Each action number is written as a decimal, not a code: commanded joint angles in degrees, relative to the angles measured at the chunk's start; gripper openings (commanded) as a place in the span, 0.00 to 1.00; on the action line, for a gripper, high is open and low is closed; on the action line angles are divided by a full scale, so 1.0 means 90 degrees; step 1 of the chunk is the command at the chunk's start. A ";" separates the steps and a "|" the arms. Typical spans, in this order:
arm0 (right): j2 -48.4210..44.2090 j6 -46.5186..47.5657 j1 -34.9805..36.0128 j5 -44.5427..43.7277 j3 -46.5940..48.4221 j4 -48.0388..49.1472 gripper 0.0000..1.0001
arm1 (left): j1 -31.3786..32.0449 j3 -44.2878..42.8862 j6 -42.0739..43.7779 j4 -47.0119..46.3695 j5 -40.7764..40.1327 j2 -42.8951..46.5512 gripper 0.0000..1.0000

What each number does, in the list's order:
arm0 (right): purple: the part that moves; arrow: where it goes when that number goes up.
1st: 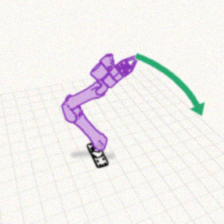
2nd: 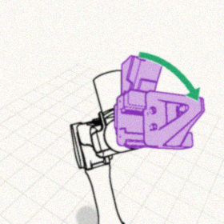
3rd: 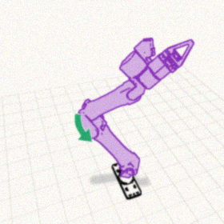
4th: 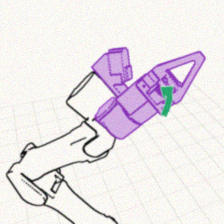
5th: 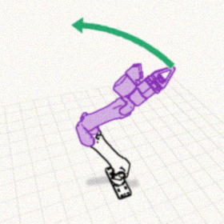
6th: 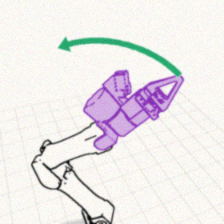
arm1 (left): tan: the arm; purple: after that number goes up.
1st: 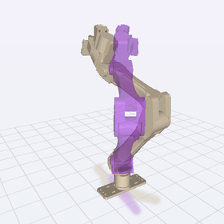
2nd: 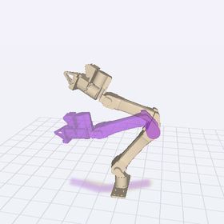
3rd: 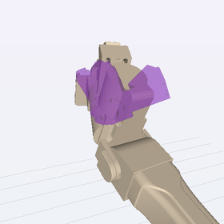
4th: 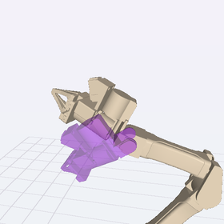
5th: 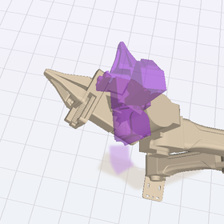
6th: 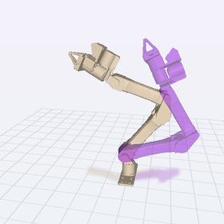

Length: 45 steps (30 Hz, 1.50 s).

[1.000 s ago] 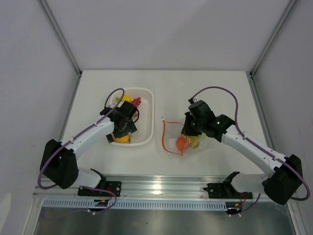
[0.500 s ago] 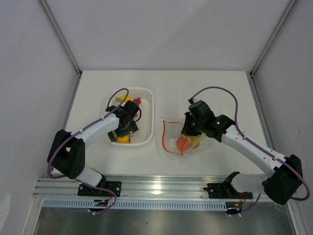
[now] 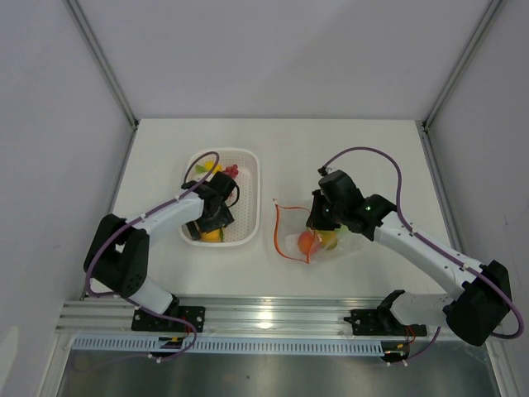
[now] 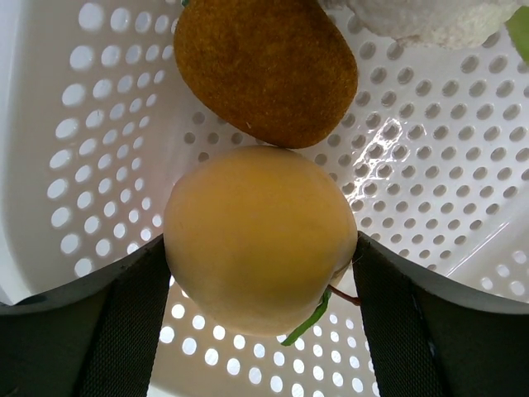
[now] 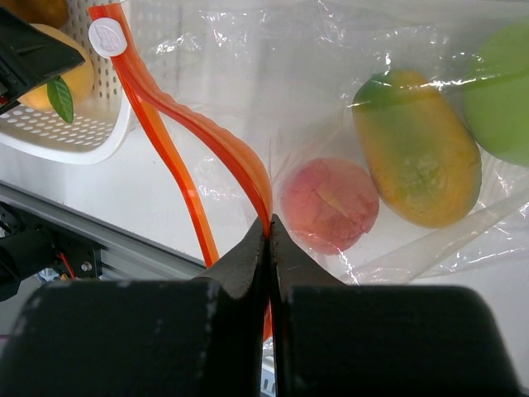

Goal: Place the food in the zip-top bag and seal the zipper
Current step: Pick up the fake fruit from the bin, then place the fake fruit in the zipper food storage bag.

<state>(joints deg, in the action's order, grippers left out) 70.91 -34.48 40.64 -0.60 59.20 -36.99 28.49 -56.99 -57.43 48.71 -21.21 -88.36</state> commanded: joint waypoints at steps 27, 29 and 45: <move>-0.0008 0.0022 0.0025 -0.0080 0.0219 0.0058 0.00 | 0.0145 0.0521 0.1654 -0.1846 0.2118 0.3351 0.01; 0.0011 0.0032 0.0025 -0.0089 0.0268 0.0038 0.00 | 0.0164 0.0570 0.1781 -0.2371 0.2656 0.3664 0.00; -0.0233 -0.0124 0.0045 0.0496 0.0434 0.0048 0.00 | 0.1258 0.1050 0.0991 -0.5695 0.5677 0.2056 0.01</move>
<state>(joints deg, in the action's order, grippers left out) 70.89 -34.98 40.66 2.61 60.66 -37.17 39.03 -47.03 -45.43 5.67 24.80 -66.04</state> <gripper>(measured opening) 0.003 0.821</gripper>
